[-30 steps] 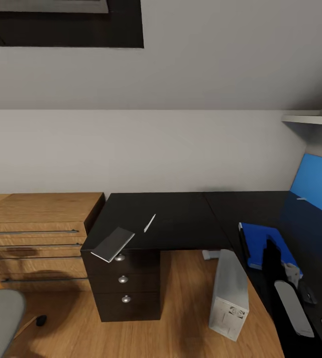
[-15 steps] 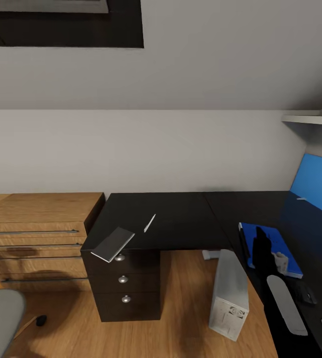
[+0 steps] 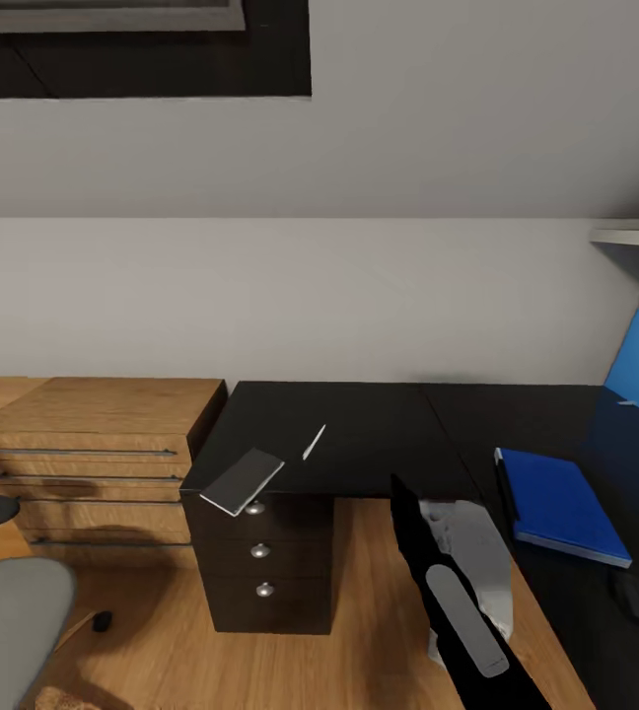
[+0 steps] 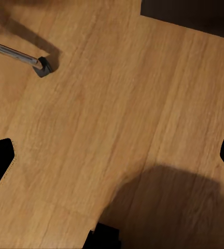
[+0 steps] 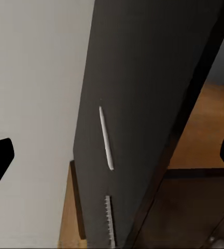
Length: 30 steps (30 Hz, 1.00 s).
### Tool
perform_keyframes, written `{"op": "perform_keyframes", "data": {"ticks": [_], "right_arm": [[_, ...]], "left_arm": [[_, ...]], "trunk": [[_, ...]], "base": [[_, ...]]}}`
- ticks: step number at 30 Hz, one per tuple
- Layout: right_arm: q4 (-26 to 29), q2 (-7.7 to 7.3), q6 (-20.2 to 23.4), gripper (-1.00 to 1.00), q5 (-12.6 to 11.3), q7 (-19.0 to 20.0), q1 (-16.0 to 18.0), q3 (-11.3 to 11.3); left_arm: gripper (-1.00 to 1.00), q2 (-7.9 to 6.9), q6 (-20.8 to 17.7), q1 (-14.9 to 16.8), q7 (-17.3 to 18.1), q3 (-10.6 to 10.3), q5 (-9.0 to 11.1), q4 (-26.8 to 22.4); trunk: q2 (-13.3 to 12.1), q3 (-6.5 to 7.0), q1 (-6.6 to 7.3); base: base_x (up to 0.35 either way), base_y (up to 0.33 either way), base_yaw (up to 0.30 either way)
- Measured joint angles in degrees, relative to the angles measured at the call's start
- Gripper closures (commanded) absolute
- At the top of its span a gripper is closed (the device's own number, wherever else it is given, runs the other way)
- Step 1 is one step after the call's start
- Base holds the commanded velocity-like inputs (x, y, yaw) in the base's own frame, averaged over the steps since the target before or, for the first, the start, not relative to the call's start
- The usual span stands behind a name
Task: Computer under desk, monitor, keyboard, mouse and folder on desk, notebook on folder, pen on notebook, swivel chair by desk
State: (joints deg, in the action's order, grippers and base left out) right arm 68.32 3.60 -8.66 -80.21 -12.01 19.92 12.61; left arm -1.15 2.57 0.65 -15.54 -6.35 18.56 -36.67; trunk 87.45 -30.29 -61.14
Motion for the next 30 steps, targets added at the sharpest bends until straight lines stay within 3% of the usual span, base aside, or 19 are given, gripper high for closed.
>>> {"op": "perform_keyframes", "data": {"ticks": [4, 7, 20, 25, 30], "right_arm": [[-1.88, 0.93, 0.07, -1.0, 0.02, 0.02, 0.0, 3.89], [-2.34, 1.2, 0.13, -1.0, 0.03, 0.05, 0.0, 5.28], [-2.65, 1.35, 3.07, -1.0, -0.07, 0.16, 0.0, 5.94], [-2.59, 1.35, 5.69, -1.0, -0.18, 0.3, 0.01, 6.02], [-2.59, 1.36, 7.17, -1.0, -0.36, 0.34, 0.01, 6.06]], "left_arm": [[-1.0, 0.0, 2.12, 0.0, -0.07, 0.04, -0.04, -0.01], [-1.0, 0.03, 2.73, 0.0, -0.09, 0.05, -0.07, -0.01], [-1.0, 0.44, 3.08, -0.01, 0.09, 0.05, -0.08, -0.7], [-1.0, 0.93, 3.13, 0.0, 0.05, 0.08, 0.03, -3.4], [-1.0, 1.0, 3.16, 0.0, 0.03, 0.09, 0.01, -4.36]], "trunk": [[0.0, 0.1, 0.0], [0.0, 0.17, 0.0], [0.0, 0.52, 0.0], [0.0, 0.56, 0.0], [1.99, -0.33, -1.09]], "base": [[0.0, 0.0, 0.269], [0.0, 0.0, 0.272], [0.0, 0.0, 0.273], [0.0, 0.0, 0.274], [0.0, 0.0, 0.276]]}}
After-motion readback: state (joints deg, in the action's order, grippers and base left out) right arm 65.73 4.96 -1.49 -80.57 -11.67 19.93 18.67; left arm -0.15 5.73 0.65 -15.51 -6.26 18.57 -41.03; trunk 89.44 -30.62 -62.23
